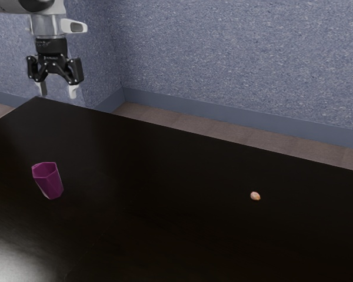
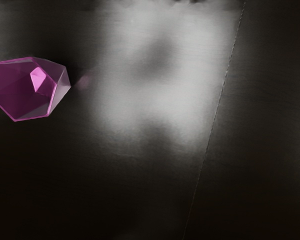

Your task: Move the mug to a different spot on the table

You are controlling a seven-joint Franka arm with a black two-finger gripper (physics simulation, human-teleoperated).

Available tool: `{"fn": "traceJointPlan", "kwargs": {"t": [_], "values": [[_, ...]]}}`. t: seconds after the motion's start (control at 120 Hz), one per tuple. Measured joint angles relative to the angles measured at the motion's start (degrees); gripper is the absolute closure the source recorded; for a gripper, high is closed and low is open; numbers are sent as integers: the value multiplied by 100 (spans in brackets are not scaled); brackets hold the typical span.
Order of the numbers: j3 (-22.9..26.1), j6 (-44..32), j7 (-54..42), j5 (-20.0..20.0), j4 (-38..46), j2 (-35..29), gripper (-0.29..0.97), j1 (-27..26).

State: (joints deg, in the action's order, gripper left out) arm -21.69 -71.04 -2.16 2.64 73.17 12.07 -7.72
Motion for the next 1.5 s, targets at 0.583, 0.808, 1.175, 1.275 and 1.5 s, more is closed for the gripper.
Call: {"fn": "traceJointPlan", "kwargs": {"t": [0.583, 0.808, 1.175, 1.275, 1.5], "values": [[-66, -1026, -1429, -258, 157, 85, 1, 315], [-593, -1651, -3272, -341, 1875, -933, 1, 389], [-750, -3634, -6642, -308, 2502, -730, 1, 691], [-756, -3909, -7373, -321, 2548, -586, 1, 468], [-774, -4612, -8860, -340, 3122, -386, 1, 838]]}}
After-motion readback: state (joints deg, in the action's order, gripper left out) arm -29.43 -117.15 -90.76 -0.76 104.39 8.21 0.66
